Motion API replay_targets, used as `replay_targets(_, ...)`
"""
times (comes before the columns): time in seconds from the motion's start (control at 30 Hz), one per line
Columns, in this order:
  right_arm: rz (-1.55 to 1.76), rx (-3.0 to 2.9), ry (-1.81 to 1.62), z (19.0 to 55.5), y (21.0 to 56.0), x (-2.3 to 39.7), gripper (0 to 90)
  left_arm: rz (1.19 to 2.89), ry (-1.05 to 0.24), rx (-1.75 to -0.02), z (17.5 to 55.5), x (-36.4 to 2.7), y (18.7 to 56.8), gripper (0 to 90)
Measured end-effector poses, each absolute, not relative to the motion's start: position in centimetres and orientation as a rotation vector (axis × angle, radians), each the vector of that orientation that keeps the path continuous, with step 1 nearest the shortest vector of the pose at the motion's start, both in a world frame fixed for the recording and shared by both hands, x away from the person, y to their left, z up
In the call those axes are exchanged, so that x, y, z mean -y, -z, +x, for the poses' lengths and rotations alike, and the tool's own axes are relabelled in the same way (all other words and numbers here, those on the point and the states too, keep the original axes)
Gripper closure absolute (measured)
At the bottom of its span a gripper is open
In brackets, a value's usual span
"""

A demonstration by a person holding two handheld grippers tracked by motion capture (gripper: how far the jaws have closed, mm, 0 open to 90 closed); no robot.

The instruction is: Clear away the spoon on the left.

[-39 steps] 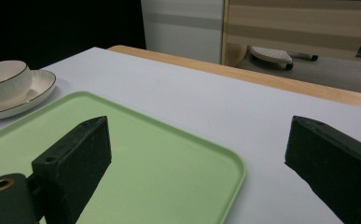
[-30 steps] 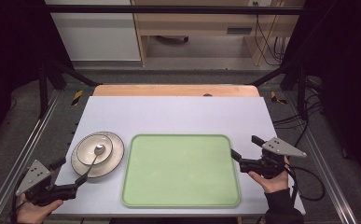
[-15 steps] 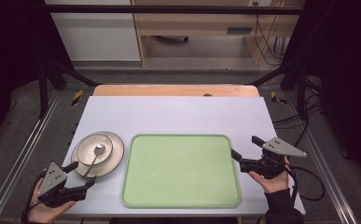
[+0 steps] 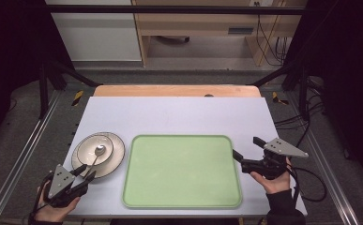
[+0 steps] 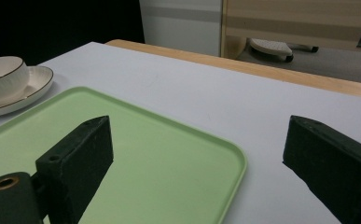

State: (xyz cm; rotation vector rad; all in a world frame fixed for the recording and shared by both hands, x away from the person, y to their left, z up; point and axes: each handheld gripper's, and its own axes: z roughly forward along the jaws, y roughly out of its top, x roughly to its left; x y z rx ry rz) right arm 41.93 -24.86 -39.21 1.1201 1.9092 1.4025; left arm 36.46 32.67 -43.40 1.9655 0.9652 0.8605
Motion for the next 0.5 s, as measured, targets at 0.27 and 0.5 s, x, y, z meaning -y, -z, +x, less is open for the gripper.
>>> replay_targets(0.27,1.117,-1.911,-1.401,42.00,39.27,24.87,8.5,1.943,-0.871,-0.967,36.17,-32.69,43.03,68.9)
replay_targets(0.5,1.124,-1.917,-1.400,42.00,39.30,24.76,8.5,1.926,-0.855,-0.975,36.12,-32.63,42.92,76.5)
